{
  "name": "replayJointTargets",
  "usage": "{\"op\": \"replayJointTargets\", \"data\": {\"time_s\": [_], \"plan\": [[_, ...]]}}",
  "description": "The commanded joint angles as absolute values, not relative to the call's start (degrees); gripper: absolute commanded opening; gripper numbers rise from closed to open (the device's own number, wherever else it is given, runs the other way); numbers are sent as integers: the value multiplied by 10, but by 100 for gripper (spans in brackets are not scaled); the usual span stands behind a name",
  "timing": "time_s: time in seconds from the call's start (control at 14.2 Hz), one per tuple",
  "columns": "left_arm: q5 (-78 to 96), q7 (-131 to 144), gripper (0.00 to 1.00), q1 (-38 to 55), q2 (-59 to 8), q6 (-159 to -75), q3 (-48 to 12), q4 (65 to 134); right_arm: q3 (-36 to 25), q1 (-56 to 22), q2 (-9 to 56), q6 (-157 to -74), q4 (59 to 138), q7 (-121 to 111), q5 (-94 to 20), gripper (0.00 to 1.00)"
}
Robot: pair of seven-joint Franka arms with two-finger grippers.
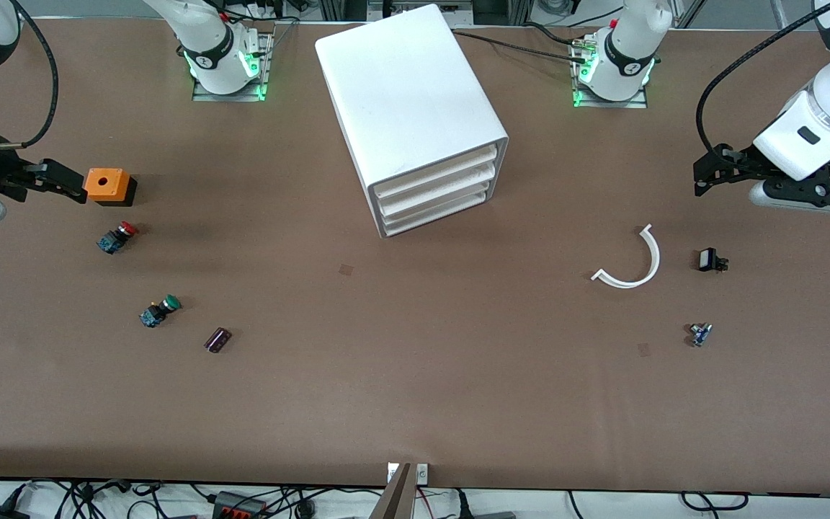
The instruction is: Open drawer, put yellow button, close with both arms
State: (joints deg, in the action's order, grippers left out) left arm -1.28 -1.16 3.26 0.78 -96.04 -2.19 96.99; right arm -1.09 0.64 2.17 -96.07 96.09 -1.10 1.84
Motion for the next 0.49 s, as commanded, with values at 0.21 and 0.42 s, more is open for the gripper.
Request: {"op": "replayJointTargets", "data": {"time_s": [0.21, 0.42], "plan": [[-5, -25, 100, 36, 7, -963, -15, 967, -11, 6, 16, -964, 964, -15, 22, 100], [-5, -25, 100, 36, 5, -962, -15, 962, -11, 6, 16, -965, 964, -15, 22, 100]]}}
